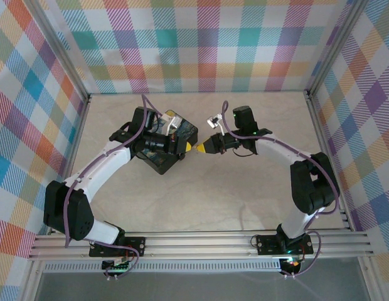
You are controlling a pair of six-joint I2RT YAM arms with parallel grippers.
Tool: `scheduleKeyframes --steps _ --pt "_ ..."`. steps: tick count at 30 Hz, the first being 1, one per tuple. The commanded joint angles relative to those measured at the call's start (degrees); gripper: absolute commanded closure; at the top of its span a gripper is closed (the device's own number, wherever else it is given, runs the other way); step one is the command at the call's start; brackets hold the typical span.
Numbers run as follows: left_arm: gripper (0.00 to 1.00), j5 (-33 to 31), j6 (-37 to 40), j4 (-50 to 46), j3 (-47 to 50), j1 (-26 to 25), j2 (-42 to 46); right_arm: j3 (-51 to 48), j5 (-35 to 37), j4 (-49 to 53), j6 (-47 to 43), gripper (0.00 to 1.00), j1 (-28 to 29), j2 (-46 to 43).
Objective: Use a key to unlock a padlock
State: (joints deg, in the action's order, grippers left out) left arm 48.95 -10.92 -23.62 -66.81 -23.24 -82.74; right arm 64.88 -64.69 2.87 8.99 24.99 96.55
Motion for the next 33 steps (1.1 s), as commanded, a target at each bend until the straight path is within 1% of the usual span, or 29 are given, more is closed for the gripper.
scheduleKeyframes --steps 1,6,16,22,24,28,33 --pt "1.00 0.63 -0.24 1.91 0.89 -0.75 0.59 -1.38 -4.13 -4.26 1.76 0.86 0.14 -2.59" --pt "1.00 0.71 -0.60 2.91 1.49 -0.75 0.44 -3.42 -4.77 -8.27 4.28 0.90 0.14 -4.37" --pt "1.00 1.26 -0.94 3.49 2.03 -0.75 0.48 -3.65 -4.65 -8.41 4.65 0.93 0.28 -4.76" --pt "1.00 1.63 -0.95 3.63 1.99 -0.75 0.08 -3.03 -4.42 -8.14 4.78 0.84 0.93 -4.40" --pt "1.00 1.71 -1.10 3.96 2.12 -0.83 -0.27 -2.96 -3.90 -8.24 5.03 0.83 1.11 -4.59" --pt "1.00 1.68 -1.39 4.18 1.77 -1.10 -0.67 -3.58 -3.04 -8.36 5.09 0.90 1.26 -5.43" --pt "1.00 0.94 -1.29 3.85 2.19 -1.10 -0.41 -5.00 -2.83 -9.62 5.46 0.94 1.54 -6.22"
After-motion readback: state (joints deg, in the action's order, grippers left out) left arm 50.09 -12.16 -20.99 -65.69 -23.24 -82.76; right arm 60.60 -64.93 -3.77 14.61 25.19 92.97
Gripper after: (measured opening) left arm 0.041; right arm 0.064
